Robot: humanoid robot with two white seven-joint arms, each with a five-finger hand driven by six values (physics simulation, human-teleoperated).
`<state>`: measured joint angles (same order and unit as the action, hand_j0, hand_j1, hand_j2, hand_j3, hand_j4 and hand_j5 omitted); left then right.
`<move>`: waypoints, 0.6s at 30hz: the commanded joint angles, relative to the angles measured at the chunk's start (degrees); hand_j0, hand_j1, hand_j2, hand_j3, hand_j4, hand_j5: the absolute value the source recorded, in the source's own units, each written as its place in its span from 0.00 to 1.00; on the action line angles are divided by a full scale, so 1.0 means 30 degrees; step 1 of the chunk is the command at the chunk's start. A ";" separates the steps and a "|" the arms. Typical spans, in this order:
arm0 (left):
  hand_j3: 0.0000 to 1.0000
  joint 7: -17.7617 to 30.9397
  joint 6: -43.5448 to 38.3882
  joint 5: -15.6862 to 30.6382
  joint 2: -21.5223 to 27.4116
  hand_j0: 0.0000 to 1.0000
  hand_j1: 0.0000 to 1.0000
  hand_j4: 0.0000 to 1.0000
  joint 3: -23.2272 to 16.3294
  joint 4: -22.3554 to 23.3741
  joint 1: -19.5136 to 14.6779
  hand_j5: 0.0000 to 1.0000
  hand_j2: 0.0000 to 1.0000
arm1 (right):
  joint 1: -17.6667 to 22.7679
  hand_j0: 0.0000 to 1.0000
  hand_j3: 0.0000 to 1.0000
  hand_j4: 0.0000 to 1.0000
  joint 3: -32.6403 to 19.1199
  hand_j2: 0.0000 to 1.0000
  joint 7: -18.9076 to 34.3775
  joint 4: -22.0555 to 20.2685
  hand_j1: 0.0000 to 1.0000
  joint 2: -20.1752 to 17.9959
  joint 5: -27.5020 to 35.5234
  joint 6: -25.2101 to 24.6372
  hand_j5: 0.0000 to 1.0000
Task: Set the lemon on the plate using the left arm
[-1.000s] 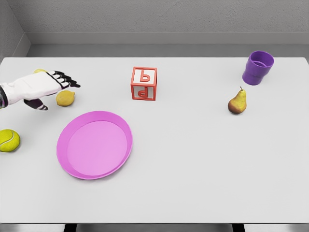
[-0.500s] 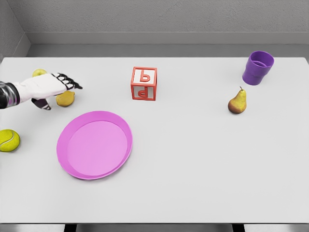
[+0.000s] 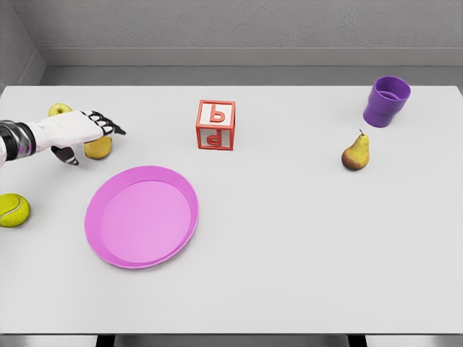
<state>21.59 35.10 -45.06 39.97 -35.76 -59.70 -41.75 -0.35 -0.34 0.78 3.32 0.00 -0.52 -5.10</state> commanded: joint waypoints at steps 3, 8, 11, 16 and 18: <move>1.00 -0.0106 -0.0032 0.0077 -0.0109 1.00 1.00 1.00 0.0024 0.0038 0.0000 1.00 1.00 | 0.0000 1.00 1.00 1.00 -0.0005 1.00 0.0002 0.0007 1.00 -0.0001 -0.0003 0.0000 1.00; 1.00 -0.0252 -0.0032 0.0077 -0.0607 1.00 1.00 1.00 -0.0005 0.0214 0.0000 1.00 1.00 | 0.0000 1.00 1.00 1.00 0.0024 1.00 0.0002 0.0007 1.00 -0.0001 -0.0003 0.0000 1.00; 1.00 -0.0428 -0.0032 0.0048 -0.0636 1.00 1.00 1.00 -0.0005 0.0214 -0.0029 1.00 1.00 | 0.0000 1.00 1.00 1.00 -0.0005 1.00 0.0002 0.0007 1.00 -0.0001 -0.0003 0.0000 1.00; 1.00 -0.0486 -0.0032 0.0048 -0.0607 1.00 1.00 1.00 -0.0005 0.0331 -0.0029 1.00 1.00 | 0.0000 1.00 1.00 1.00 -0.0005 1.00 0.0002 0.0007 1.00 -0.0001 -0.0003 0.0000 1.00; 1.00 -0.0663 -0.0032 0.0048 -0.0607 1.00 1.00 1.00 -0.0005 0.0331 -0.0029 1.00 1.00 | 0.0000 1.00 1.00 1.00 -0.0005 1.00 0.0002 0.0007 1.00 -0.0001 -0.0003 0.0000 1.00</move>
<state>19.97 35.09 -45.18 38.11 -35.85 -58.78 -41.84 -0.35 -0.35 0.78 3.32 0.00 -0.52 -5.10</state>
